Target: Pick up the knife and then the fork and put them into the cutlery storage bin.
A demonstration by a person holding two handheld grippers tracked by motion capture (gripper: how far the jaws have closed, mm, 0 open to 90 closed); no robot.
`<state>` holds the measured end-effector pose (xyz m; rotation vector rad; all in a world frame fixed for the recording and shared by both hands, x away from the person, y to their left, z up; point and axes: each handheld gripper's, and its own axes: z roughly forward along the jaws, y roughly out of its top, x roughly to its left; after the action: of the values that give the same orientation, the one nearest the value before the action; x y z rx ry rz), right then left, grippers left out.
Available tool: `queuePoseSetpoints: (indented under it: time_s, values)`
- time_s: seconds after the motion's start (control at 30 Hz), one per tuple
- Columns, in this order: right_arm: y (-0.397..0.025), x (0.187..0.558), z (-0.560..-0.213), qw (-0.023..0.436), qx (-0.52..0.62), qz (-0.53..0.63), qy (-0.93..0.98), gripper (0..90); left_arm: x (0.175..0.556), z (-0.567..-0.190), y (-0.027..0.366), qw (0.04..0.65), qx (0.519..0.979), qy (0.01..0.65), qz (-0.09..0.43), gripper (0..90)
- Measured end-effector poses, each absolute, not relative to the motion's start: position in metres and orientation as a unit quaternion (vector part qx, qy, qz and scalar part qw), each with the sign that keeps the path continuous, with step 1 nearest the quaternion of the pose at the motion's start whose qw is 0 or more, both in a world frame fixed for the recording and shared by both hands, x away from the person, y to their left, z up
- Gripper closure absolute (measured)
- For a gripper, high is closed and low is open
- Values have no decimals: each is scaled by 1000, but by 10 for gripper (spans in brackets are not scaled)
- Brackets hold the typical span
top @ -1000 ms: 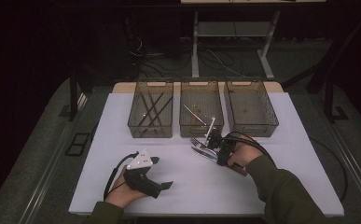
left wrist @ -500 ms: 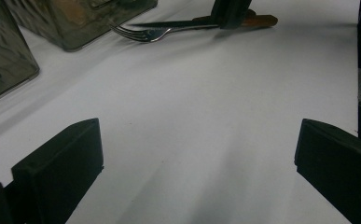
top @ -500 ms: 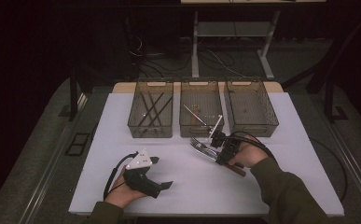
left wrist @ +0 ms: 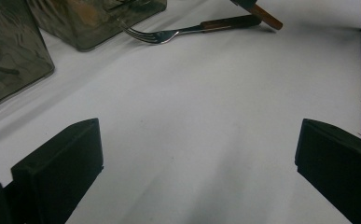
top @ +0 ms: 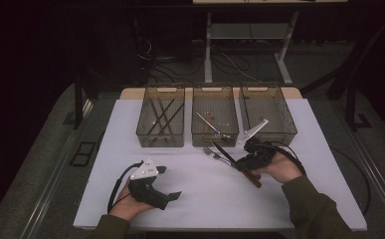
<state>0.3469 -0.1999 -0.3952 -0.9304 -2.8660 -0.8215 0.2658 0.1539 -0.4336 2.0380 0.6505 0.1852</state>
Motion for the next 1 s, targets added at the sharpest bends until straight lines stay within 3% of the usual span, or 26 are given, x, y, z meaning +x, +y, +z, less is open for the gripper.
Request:
queuePoseSetpoints:
  time_s: [0.6,1.0]
  values:
    - [-234,347,-374,-33,-323,-380,-866,769,268,-437,158,479,832,270,79,0]
    - [-257,348,-356,-85,-349,-444,-821,769,268,-437,156,472,838,261,82,0]
